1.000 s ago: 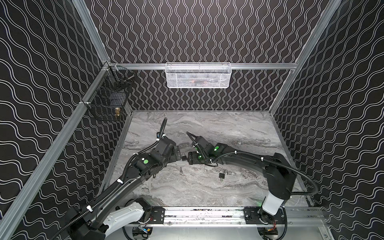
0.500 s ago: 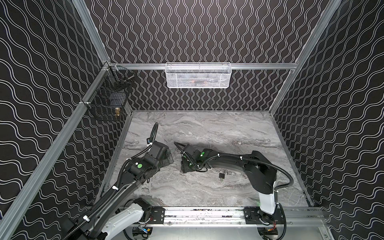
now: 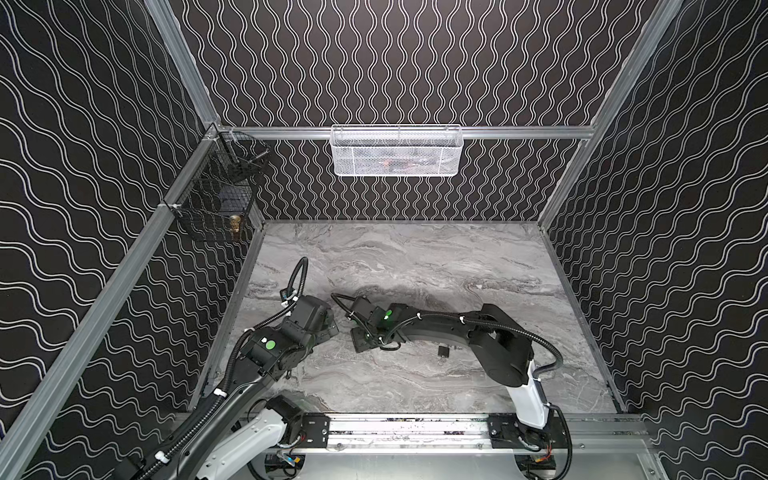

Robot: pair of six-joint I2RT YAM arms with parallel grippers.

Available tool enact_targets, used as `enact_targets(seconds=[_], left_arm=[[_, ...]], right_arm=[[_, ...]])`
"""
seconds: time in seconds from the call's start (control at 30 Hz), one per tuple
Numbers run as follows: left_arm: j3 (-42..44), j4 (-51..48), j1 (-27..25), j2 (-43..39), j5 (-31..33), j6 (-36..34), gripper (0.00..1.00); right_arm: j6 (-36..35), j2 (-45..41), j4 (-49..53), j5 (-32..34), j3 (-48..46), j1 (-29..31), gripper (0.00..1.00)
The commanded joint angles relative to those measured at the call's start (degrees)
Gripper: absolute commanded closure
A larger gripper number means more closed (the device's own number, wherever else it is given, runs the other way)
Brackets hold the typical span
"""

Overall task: Unlock with the key
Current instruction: 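Lower the right gripper over the silver key beside the second padlock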

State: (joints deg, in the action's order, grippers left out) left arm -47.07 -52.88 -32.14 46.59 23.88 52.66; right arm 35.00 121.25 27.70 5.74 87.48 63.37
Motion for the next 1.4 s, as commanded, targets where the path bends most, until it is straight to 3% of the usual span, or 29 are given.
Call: enact_targets(seconds=[0.0, 0.33, 0.7, 0.93, 1.1, 1.37], left_arm=[[0.23, -2.24, 0.15, -0.57, 2.44, 2.5, 0.02], [1.34, -2.84, 0.1, -2.11, 2.91, 4.22, 0.02], [1.32, -0.55, 0.13, -0.59, 0.24, 5.36, 0.02], [1.35, 0.24, 0.15, -0.45, -0.92, 6.53, 0.02], [1.54, -0.94, 0.13, -2.65, -0.8, 8.46, 0.02], [2.33, -1.13, 0.08, -4.89, -3.74, 8.39, 0.02]], right_arm=[[-0.36, 0.95, 2.7, 3.6, 1.09, 0.6, 0.35], [-0.9, 2.88, 5.98, 7.68, 2.85, 1.98, 0.34], [-4.48, -0.45, 11.08, 14.88, -0.18, 1.76, 0.32], [-10.58, -5.88, 10.34, 10.59, -2.97, -0.75, 0.33], [-12.71, -7.06, 6.87, -1.59, -4.49, -1.37, 0.35], [-19.42, -5.59, 7.27, -2.18, -3.46, -2.59, 0.41]])
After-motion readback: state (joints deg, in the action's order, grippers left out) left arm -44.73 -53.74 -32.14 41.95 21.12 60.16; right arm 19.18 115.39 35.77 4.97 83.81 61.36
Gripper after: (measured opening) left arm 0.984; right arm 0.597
